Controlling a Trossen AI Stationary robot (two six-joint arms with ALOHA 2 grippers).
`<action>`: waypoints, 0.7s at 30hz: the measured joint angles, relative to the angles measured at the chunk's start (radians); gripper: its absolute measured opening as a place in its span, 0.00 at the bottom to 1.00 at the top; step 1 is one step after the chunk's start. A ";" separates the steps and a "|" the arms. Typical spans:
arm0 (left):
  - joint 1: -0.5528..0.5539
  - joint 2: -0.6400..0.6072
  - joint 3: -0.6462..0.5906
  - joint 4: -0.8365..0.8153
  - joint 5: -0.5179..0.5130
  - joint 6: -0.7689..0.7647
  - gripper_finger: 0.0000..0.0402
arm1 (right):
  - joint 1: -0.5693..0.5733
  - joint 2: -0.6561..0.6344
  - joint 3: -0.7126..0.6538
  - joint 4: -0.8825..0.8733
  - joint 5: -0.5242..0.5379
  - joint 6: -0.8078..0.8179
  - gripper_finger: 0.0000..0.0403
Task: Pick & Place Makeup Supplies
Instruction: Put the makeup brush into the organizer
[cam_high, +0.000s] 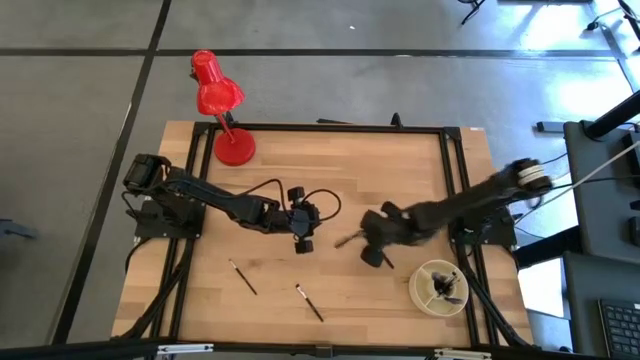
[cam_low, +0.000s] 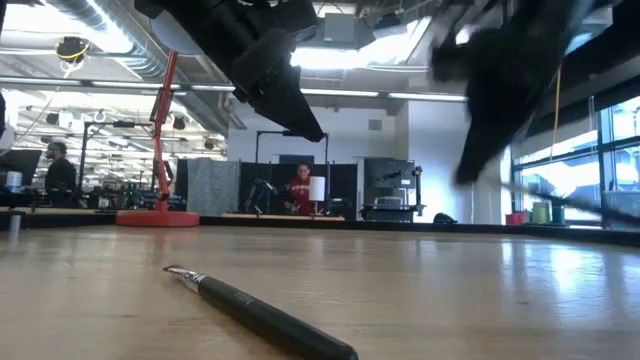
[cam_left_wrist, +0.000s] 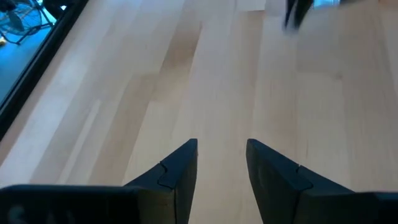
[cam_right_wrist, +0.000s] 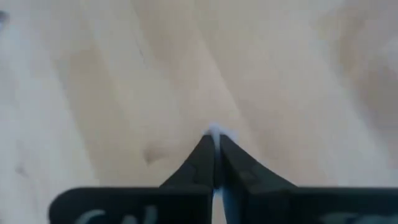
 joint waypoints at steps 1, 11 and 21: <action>-0.003 0.000 0.000 -0.003 -0.001 -0.003 0.33 | 0.043 -0.046 0.000 -0.022 0.056 0.003 0.02; -0.029 0.000 0.000 -0.026 -0.052 -0.038 0.33 | 0.634 -0.491 0.001 -0.268 0.472 0.150 0.01; -0.030 0.000 0.000 -0.027 -0.053 -0.065 0.33 | 1.057 -0.522 -0.054 -0.262 0.874 0.102 0.01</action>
